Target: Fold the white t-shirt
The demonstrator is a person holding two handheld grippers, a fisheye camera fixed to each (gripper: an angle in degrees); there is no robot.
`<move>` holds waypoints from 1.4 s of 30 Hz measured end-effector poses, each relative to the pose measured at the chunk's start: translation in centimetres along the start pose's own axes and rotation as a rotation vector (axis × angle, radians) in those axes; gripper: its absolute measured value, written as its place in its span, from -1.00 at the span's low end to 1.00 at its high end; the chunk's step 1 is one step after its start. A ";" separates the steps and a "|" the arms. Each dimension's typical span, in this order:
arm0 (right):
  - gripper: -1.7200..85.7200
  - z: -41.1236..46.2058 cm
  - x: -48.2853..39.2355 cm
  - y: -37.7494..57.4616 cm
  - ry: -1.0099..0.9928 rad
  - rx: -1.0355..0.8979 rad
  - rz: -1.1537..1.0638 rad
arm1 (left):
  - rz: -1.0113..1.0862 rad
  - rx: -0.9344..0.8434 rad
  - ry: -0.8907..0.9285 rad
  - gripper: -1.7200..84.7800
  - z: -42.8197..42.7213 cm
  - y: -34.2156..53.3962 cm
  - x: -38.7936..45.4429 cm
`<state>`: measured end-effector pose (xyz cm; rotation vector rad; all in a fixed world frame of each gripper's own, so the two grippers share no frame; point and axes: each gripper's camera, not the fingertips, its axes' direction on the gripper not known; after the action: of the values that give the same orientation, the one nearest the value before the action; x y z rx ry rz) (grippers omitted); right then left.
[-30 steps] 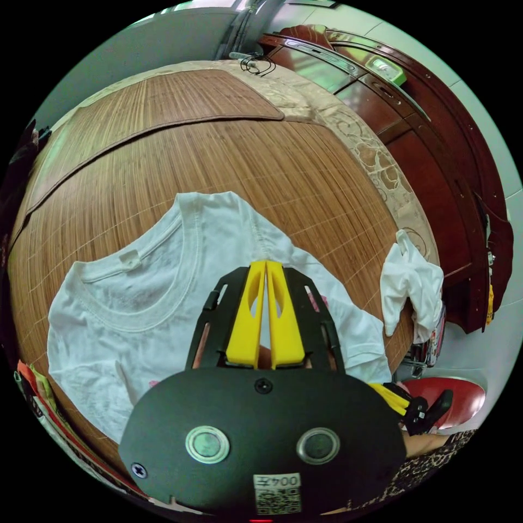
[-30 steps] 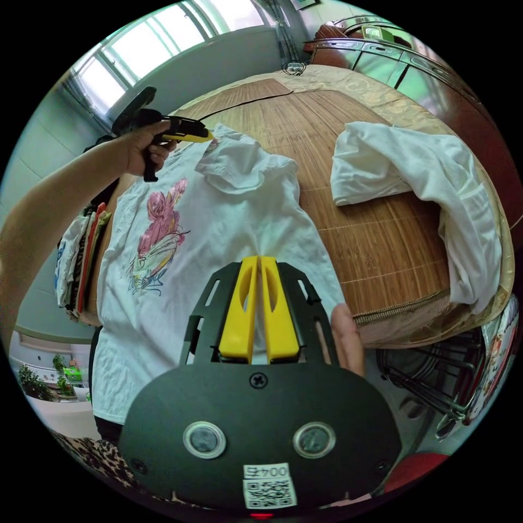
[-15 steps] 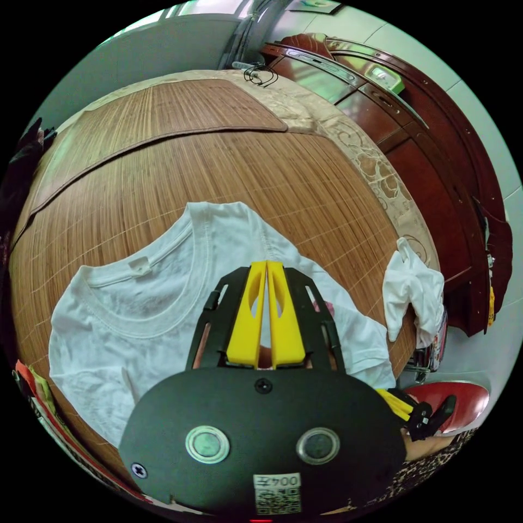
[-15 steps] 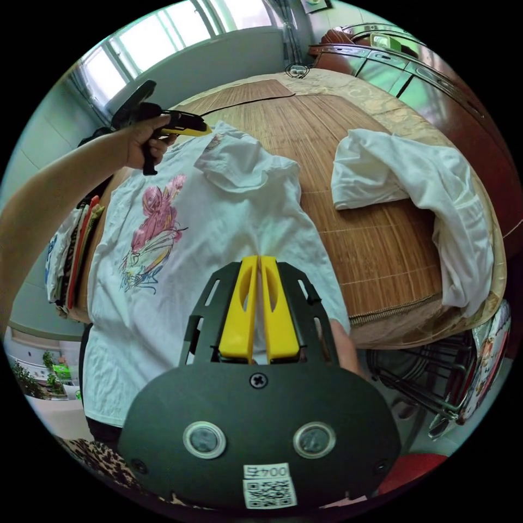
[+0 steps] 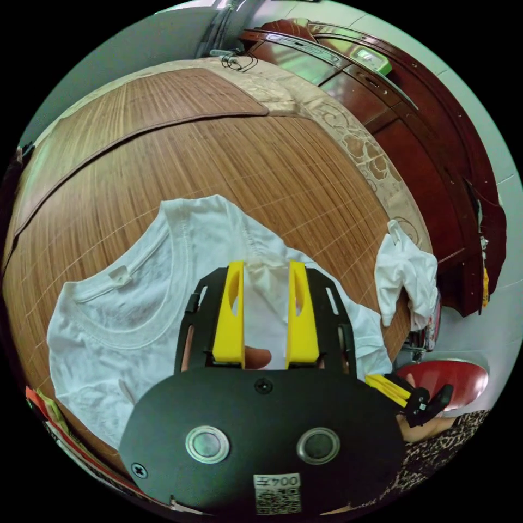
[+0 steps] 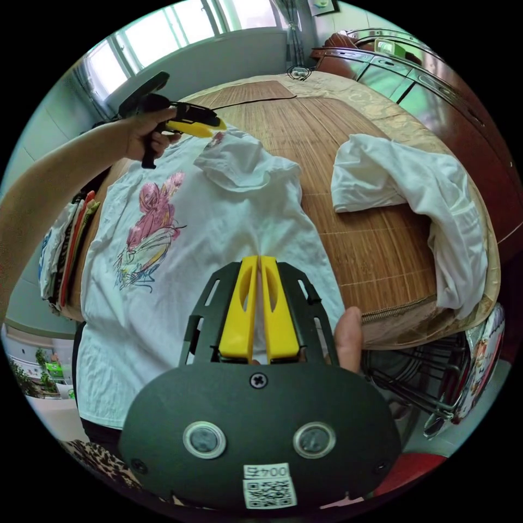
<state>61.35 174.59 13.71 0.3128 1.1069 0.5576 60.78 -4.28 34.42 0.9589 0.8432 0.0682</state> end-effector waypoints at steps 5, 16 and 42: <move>-0.98 -0.2 -0.5 0.0 0.021 0.001 -0.009 | 0.065 -0.082 0.012 -0.84 1.0 -1.6 0.6; -0.98 -0.6 -0.8 -0.1 0.020 0.003 -0.013 | -0.144 0.074 0.392 -0.79 -1.4 -6.5 -2.7; -0.98 -0.8 -0.6 -0.2 0.008 0.003 -0.004 | -0.139 0.026 0.249 -0.65 -2.7 -1.9 -2.4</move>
<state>60.52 174.11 13.73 0.3115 1.1158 0.5543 56.76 -4.54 33.72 0.9254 1.1410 0.0573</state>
